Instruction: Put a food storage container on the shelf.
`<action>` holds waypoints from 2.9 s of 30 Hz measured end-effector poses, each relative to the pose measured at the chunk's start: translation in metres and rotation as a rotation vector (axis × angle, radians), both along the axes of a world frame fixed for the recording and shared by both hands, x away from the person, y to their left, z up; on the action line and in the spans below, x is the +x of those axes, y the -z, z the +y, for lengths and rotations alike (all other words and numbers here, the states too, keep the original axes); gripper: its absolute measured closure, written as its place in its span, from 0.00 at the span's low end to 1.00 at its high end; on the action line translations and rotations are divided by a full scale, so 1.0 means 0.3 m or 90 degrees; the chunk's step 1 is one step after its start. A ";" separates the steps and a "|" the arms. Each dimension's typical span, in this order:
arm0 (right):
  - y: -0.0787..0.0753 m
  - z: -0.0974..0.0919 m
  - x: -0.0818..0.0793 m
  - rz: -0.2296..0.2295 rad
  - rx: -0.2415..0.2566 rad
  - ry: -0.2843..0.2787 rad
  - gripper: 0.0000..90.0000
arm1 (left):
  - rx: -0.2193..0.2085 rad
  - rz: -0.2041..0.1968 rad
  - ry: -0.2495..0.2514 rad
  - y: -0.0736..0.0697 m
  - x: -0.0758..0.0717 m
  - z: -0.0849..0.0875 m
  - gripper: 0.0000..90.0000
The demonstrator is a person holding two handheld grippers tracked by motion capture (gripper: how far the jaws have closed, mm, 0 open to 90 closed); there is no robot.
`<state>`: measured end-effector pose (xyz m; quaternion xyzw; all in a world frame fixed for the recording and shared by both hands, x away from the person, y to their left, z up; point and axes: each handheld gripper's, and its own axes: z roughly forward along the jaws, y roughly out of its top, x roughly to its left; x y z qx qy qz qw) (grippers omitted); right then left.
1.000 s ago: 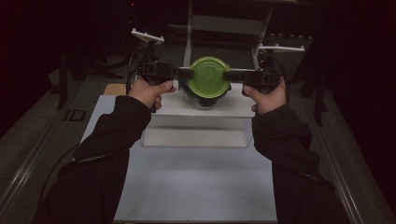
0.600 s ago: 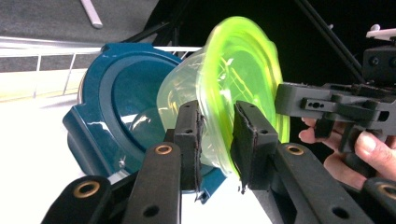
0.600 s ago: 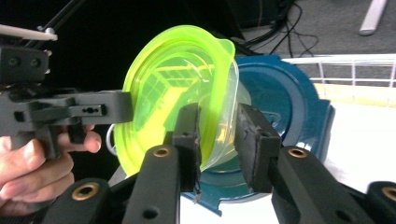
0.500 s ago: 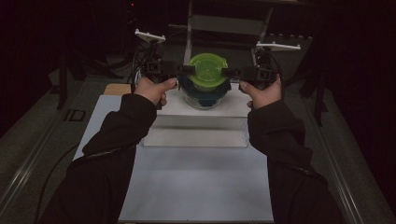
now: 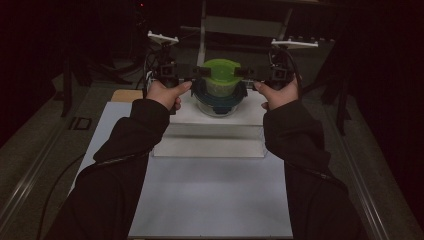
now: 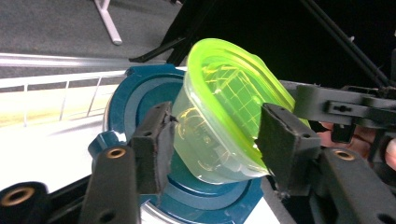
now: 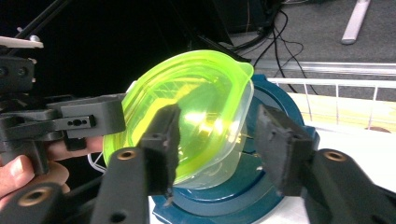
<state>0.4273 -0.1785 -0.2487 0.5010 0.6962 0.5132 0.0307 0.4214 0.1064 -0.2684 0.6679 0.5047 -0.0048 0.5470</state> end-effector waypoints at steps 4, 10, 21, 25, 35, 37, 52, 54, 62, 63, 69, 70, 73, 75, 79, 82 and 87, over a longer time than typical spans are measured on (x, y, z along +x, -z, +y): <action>-0.001 0.000 0.000 -0.004 0.004 -0.008 0.46 | -0.008 -0.010 0.000 0.007 -0.007 0.014 0.41; -0.010 -0.016 -0.015 -0.019 0.019 -0.031 0.32 | -0.046 -0.051 0.027 -0.007 -0.040 0.033 0.29; -0.011 -0.017 -0.086 -0.062 -0.003 -0.063 0.27 | -0.005 -0.147 0.075 -0.005 -0.137 0.044 0.01; -0.009 -0.013 -0.114 -0.076 -0.008 -0.076 0.25 | 0.002 -0.179 0.079 0.003 -0.178 0.056 0.01; 0.049 -0.022 -0.183 -0.091 -0.012 -0.099 0.25 | 0.014 -0.217 0.099 0.046 -0.260 0.065 0.01; 0.067 -0.021 -0.196 -0.089 -0.014 -0.107 0.24 | 0.030 -0.227 0.099 0.065 -0.279 0.059 0.01; 0.220 -0.054 -0.344 -0.104 0.013 -0.152 0.23 | 0.066 -0.261 0.155 0.205 -0.440 0.025 0.01; 0.246 -0.062 -0.362 -0.109 0.014 -0.156 0.23 | 0.074 -0.264 0.164 0.231 -0.468 0.018 0.01; 0.352 -0.096 -0.420 -0.120 0.028 -0.167 0.23 | 0.097 -0.267 0.199 0.317 -0.544 -0.010 0.01; 0.364 -0.099 -0.426 -0.120 0.028 -0.171 0.23 | 0.102 -0.269 0.203 0.327 -0.551 -0.012 0.01; 0.433 -0.114 -0.460 -0.127 0.019 -0.173 0.23 | 0.109 -0.266 0.215 0.389 -0.583 -0.019 0.01; 0.445 -0.116 -0.465 -0.123 0.018 -0.175 0.23 | 0.109 -0.264 0.218 0.403 -0.589 -0.021 0.01; 0.486 -0.121 -0.479 -0.117 0.013 -0.176 0.22 | 0.118 -0.258 0.221 0.436 -0.601 -0.023 0.01; 0.510 -0.126 -0.487 -0.112 0.008 -0.175 0.22 | 0.119 -0.250 0.221 0.458 -0.605 -0.021 0.01; 0.567 -0.141 -0.504 -0.097 0.015 -0.173 0.22 | 0.112 -0.243 0.218 0.505 -0.615 -0.009 0.01; 0.608 -0.148 -0.514 -0.086 0.010 -0.172 0.22 | 0.112 -0.235 0.219 0.542 -0.620 -0.003 0.01; 0.660 -0.167 -0.527 -0.075 0.009 -0.164 0.21 | 0.123 -0.233 0.220 0.593 -0.633 0.000 0.01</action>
